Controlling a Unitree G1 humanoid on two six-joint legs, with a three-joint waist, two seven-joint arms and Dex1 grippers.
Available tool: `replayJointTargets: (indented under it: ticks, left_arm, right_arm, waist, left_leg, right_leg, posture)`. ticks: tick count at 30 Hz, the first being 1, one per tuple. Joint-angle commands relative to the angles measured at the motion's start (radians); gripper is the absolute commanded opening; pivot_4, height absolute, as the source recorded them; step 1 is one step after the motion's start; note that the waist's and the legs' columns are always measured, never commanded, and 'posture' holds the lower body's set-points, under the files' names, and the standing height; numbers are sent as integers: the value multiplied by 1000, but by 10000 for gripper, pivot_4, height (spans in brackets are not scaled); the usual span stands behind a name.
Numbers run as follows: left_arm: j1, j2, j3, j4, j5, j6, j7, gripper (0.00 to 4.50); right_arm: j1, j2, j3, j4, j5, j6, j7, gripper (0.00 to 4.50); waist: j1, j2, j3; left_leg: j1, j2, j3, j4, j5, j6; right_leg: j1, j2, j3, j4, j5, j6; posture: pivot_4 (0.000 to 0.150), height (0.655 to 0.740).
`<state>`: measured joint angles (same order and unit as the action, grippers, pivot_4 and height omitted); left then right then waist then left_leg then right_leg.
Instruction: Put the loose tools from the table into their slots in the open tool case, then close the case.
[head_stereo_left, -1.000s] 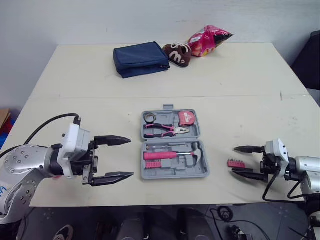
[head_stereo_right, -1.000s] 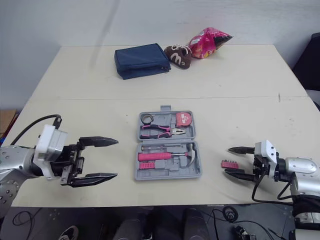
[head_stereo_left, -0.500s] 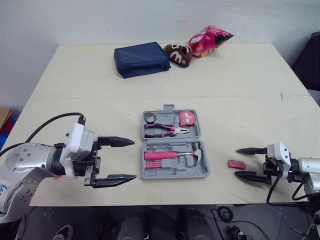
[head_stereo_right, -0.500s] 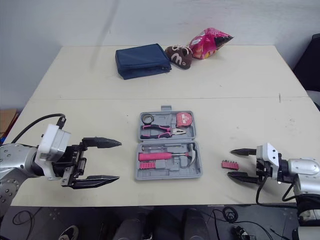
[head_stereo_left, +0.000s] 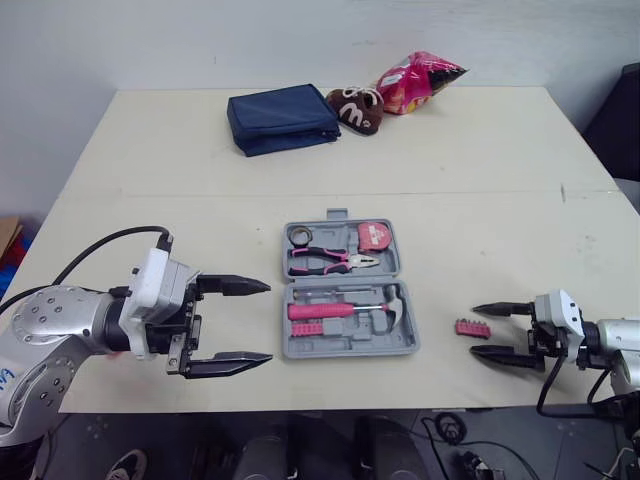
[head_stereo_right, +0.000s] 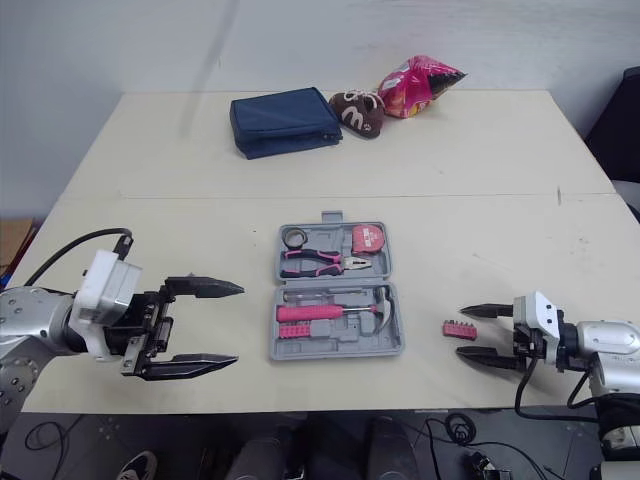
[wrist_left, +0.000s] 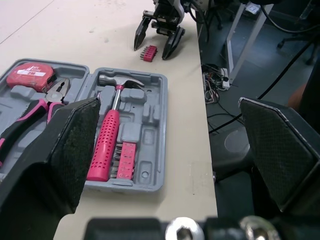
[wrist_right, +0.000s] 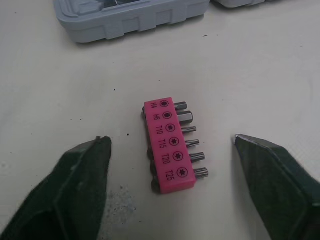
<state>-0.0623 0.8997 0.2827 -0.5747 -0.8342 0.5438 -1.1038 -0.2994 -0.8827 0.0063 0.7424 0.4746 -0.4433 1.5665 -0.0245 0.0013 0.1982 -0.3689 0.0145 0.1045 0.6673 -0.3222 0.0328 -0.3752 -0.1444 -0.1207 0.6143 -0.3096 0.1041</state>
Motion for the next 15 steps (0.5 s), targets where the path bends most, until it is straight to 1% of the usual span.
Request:
replayJointTargets:
  ticks: [1, 3, 8, 10, 13, 15]
  left_arm:
    - [0, 10, 0, -12, 6, -16, -12, 45000]
    - [0, 10, -2, -13, 7, -17, -14, 45000]
    - [-7, 2, -13, -13, 15, -21, -15, 45000]
    - [-13, -2, -18, -11, 21, -30, -16, 45000]
    - [-17, -4, -24, 0, 33, -47, -21, 45000]
    - [-14, -4, -29, 8, 40, -55, -27, 45000]
  right_arm:
    - [13, -1, 7, -18, 0, 3, 48, 18168]
    - [12, 0, 5, -19, -3, 1, 48, 8854]
    - [4, 11, -20, -20, -3, -21, 48, 8426]
    - [-3, 18, -49, -56, 12, 7, 41, 8426]
    - [18, 7, -68, -242, 72, 106, 36, 8426]
    - [42, -6, -77, -379, 93, 178, -4, 8426]
  waist:
    - [0, 0, 0]
    - [0, 0, 0]
    - [0, 0, 0]
    - [0, 0, 0]
    - [-3, 1, 1]
    - [-2, 1, 1]
  left_leg:
    - [0, 0, 0, 0, 0, 0]
    - [0, 0, 0, 0, 0, 0]
    - [0, 0, 0, 0, 0, 0]
    - [0, 0, 0, 0, 0, 0]
    - [0, 0, 0, 0, 0, 0]
    - [0, 0, 0, 0, 0, -1]
  right_leg:
    - [0, 0, 0, 0, 0, 0]
    - [0, 0, 0, 0, 0, 0]
    - [0, 0, 0, 0, 0, 0]
    - [0, 0, 0, 0, 0, 0]
    - [-1, 0, 0, 0, 0, 0]
    - [-1, 0, 0, 1, 0, 0]
  posture:
    - [1500, 7400]
    - [1500, 7400]
    - [1500, 7400]
    - [1500, 7400]
    - [1500, 7400]
    - [1500, 7400]
